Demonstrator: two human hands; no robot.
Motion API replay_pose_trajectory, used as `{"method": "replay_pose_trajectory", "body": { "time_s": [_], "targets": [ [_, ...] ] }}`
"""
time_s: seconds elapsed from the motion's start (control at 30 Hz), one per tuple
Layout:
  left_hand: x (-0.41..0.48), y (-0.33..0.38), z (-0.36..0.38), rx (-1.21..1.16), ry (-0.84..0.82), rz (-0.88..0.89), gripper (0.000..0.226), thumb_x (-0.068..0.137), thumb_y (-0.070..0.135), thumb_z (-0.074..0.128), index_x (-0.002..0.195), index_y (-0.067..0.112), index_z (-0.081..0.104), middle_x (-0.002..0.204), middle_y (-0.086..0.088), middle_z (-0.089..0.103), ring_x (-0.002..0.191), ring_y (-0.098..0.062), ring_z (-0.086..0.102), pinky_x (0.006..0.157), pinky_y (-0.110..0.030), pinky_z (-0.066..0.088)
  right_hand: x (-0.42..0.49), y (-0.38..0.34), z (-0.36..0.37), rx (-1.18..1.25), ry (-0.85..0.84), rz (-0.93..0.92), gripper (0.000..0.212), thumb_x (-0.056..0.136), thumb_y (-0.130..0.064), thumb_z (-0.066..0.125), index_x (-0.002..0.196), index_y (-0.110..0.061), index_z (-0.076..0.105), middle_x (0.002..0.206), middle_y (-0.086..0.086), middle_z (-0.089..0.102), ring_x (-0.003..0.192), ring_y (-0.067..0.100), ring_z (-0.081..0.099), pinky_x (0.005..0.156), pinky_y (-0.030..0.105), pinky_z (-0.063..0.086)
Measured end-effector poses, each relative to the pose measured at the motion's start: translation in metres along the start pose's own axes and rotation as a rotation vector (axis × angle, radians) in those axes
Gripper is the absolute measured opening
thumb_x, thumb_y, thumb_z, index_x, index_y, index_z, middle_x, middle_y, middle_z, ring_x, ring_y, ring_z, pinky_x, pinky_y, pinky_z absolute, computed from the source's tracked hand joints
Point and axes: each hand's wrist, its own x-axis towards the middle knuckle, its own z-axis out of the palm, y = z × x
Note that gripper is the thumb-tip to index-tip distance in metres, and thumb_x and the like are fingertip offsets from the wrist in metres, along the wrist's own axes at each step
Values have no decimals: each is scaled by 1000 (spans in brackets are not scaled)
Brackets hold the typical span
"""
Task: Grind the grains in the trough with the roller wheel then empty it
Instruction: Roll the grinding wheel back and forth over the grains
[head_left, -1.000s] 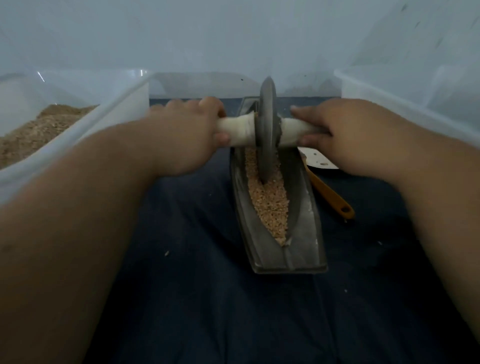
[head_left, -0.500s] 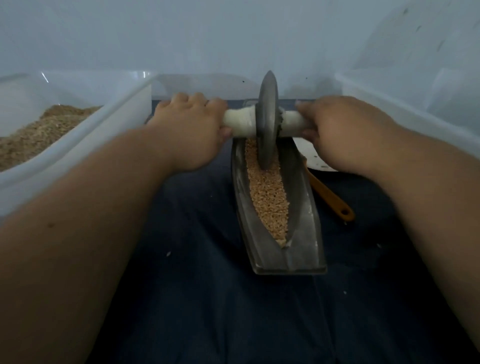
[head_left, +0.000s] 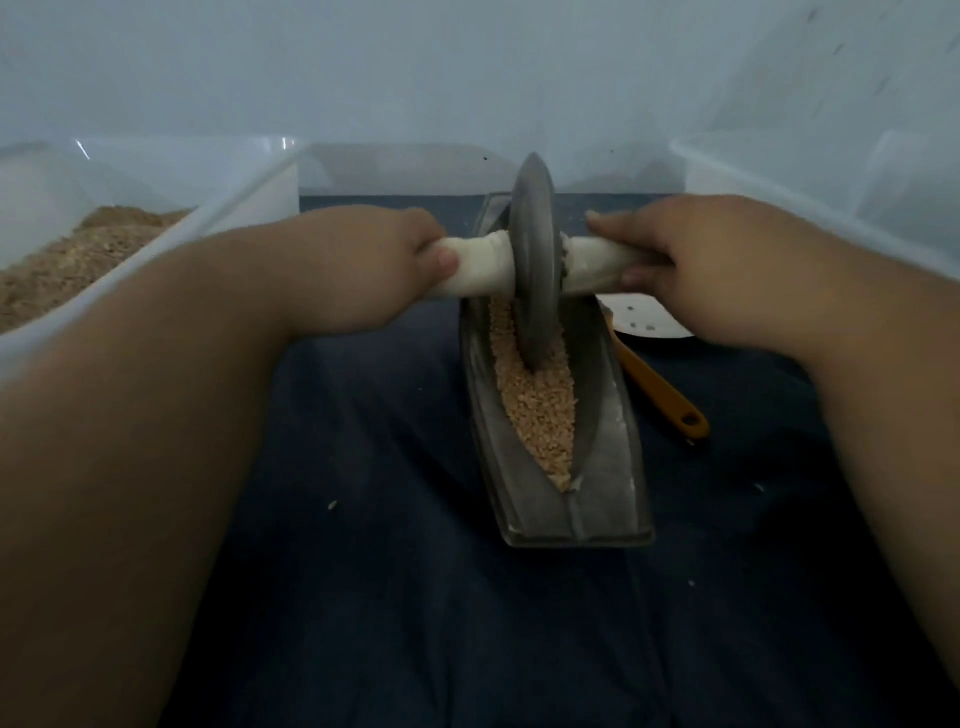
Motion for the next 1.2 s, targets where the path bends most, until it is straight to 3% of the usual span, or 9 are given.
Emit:
{"method": "replay_pose_trajectory", "body": {
  "time_s": [0.1,0.27,0.43,0.57,0.8,0.93,1.03,1.13,1.2],
  "targets": [
    [17,0,26,192,341,-137,40,102,45,24,122,32,56,125,-5,56,129,-32,38,113,-62,11,15,0,22,-54,252,-7,51,95,-15,57,145,-21,44,141,12,50,126,32,44,102,35,31],
    [33,-2,47,160,535,-58,52,104,40,18,150,19,32,157,1,28,149,-26,0,116,-57,-9,31,3,44,-106,302,58,70,96,-10,46,155,-11,9,162,12,10,149,31,4,117,40,-4],
    [26,-15,36,106,321,-26,52,100,50,26,128,13,50,127,-16,53,117,-38,46,99,-48,34,21,-6,29,-214,240,-37,69,95,-18,52,154,-10,16,152,17,32,139,35,27,117,47,14],
    [6,-14,4,48,14,80,59,89,68,17,89,22,55,88,-1,63,82,-22,58,72,-36,42,2,-12,-12,-260,-17,-117,57,86,-10,60,138,-29,44,112,5,58,96,25,55,81,41,49],
    [-14,-4,-18,-61,-244,100,82,71,92,18,69,26,66,63,10,68,56,-6,62,62,-27,42,-31,-12,-58,-116,-355,-92,62,70,-54,55,103,-91,19,91,-43,47,86,-18,50,68,9,32],
    [-2,-3,-3,-87,-41,52,69,77,79,18,72,23,58,63,3,64,62,-4,59,62,-30,35,-13,1,-18,-137,-167,-58,69,93,-24,60,147,-49,26,116,-10,60,94,7,54,74,25,35],
    [15,-5,20,102,375,-135,59,93,69,23,91,22,59,94,-5,60,96,-31,57,83,-43,38,2,1,16,-117,103,-14,68,91,-10,56,150,-27,26,134,5,51,111,25,47,98,34,37],
    [25,0,36,151,664,-265,47,98,53,31,115,22,62,122,-8,54,117,-33,45,100,-44,28,15,1,34,-172,205,58,90,88,-13,54,154,-20,-6,163,7,-4,149,24,-2,116,33,-9],
    [27,-1,40,124,690,-153,44,100,47,30,113,21,63,119,-6,58,114,-31,47,97,-41,28,20,2,39,-151,204,90,100,82,-13,55,153,-23,-15,162,5,-16,148,23,-15,116,37,-13]
  ]
}}
